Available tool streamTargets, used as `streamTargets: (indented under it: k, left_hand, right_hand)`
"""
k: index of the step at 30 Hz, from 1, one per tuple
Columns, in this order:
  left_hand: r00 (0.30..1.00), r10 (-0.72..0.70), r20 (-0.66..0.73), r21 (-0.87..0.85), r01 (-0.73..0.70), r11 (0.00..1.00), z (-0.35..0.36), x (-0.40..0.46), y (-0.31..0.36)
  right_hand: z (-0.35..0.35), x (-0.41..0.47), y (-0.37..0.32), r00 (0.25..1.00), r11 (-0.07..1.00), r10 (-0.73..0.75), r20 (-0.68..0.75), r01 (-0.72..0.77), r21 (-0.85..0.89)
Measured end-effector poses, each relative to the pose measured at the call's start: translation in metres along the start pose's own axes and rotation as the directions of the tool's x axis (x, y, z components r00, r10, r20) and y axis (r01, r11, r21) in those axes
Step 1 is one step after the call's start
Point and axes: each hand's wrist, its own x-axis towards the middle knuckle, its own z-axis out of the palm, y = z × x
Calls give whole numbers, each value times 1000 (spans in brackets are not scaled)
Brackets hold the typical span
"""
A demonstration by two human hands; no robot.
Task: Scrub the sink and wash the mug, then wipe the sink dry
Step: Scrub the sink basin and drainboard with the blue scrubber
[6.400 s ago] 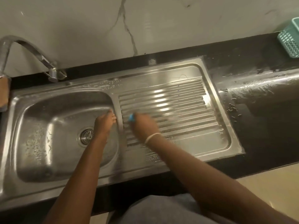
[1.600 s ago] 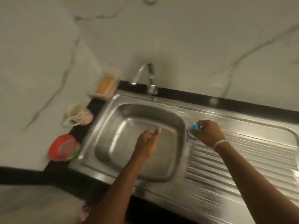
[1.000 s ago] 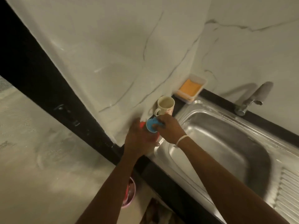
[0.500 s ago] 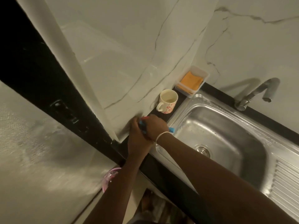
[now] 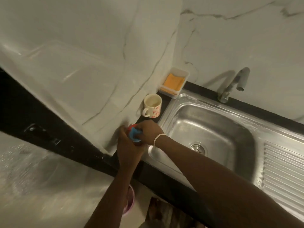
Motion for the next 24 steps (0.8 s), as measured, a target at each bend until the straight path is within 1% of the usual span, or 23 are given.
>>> streamTargets:
  k: [2, 3, 4, 5, 6, 7, 9, 10, 12, 14, 16, 18, 20, 21, 24]
  left_hand:
    - [995, 85, -58, 118, -78, 990, -6, -2, 17]
    - [989, 121, -90, 157, -106, 982, -6, -3, 26]
    - [985, 133, -114, 178, -111, 978, -7, -5, 34]
    - [984, 113, -138, 189, -86, 978, -8, -5, 38]
    - [985, 104, -136, 197, -76, 977, -3, -6, 43]
    - [984, 123, -130, 226, -91, 970, 0, -6, 45]
    - [974, 226, -24, 220, -215, 951, 17, -7, 59]
    - [962, 274, 7, 187, -270, 944, 24, -9, 69]
    - [927, 373, 43, 118, -376, 919, 50, -17, 100]
    - [898, 432, 79, 37, -436, 899, 81, -33, 133]
    - [872, 472, 131, -45, -470, 881, 112, -53, 164]
    - [833, 515, 204, -85, -509, 857, 145, -78, 193]
    - [814, 509, 281, -96, -504, 858, 175, -101, 218]
    - [813, 490, 316, -104, -484, 869, 189, -113, 232]
    - [785, 463, 411, -113, -460, 881, 220, -145, 264]
  right_hand:
    - [-20, -19, 16, 984, 976, 67, -163, -30, 218]
    - [-32, -31, 27, 965, 937, 135, -226, -50, 346]
    - [-44, -45, 40, 941, 879, 207, -269, -58, 474]
    - [-54, -56, 54, 917, 822, 278, -288, -71, 565]
    - [-65, -72, 74, 885, 780, 349, -310, -91, 619]
    - [-73, -84, 94, 856, 764, 403, -323, -120, 634]
    - [-88, -116, 150, 780, 770, 505, -370, -213, 602]
    - [-93, -132, 177, 742, 773, 552, -380, -283, 568]
    - [-103, -173, 236, 655, 739, 643, -396, -397, 544]
    - [-113, -211, 286, 564, 690, 711, -420, -443, 572]
    - [-123, -240, 327, 493, 648, 756, -431, -466, 603]
    - [-133, -271, 370, 456, 611, 789, -412, -510, 606]
    - [-140, -304, 415, 420, 577, 816, -397, -554, 600]
    - [-145, -325, 440, 386, 558, 830, -403, -570, 603]
    - [-165, -406, 510, 235, 457, 881, -410, -650, 608]
